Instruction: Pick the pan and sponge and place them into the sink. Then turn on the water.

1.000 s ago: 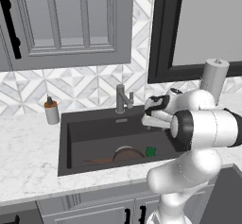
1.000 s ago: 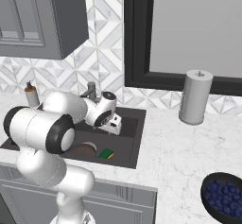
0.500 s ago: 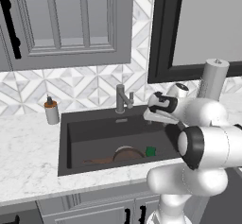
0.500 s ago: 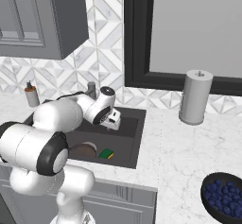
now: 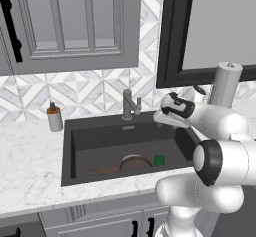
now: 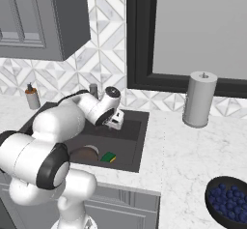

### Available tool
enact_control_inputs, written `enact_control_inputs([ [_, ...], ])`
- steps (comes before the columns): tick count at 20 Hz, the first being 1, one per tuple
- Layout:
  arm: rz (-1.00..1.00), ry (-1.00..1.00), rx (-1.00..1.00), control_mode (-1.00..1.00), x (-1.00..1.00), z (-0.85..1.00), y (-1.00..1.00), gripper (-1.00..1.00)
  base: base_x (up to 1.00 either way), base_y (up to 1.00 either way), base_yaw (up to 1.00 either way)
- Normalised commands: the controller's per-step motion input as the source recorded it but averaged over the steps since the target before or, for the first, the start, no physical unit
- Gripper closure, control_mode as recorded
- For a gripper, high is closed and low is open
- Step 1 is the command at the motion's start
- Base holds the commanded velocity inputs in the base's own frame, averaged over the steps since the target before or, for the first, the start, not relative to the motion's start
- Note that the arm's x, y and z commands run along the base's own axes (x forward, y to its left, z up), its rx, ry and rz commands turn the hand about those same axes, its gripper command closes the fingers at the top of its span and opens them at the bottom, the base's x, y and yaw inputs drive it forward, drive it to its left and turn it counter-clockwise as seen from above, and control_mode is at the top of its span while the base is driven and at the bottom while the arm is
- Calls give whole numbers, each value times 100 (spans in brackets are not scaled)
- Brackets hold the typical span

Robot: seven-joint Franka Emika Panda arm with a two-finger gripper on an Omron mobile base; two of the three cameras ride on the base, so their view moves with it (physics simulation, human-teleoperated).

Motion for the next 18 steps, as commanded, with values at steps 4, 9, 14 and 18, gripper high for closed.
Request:
enact_control_inputs([
  [4,0,-15,17,-100,8,50,0,-100,0,0,0],
  [9,0,-7,13,-100,18,28,0,-100,0,0,0],
  [14,0,-8,11,-100,13,22,1,-100,0,0,0],
  [18,0,-4,2,-100,17,8,12,-100,0,0,0],
])
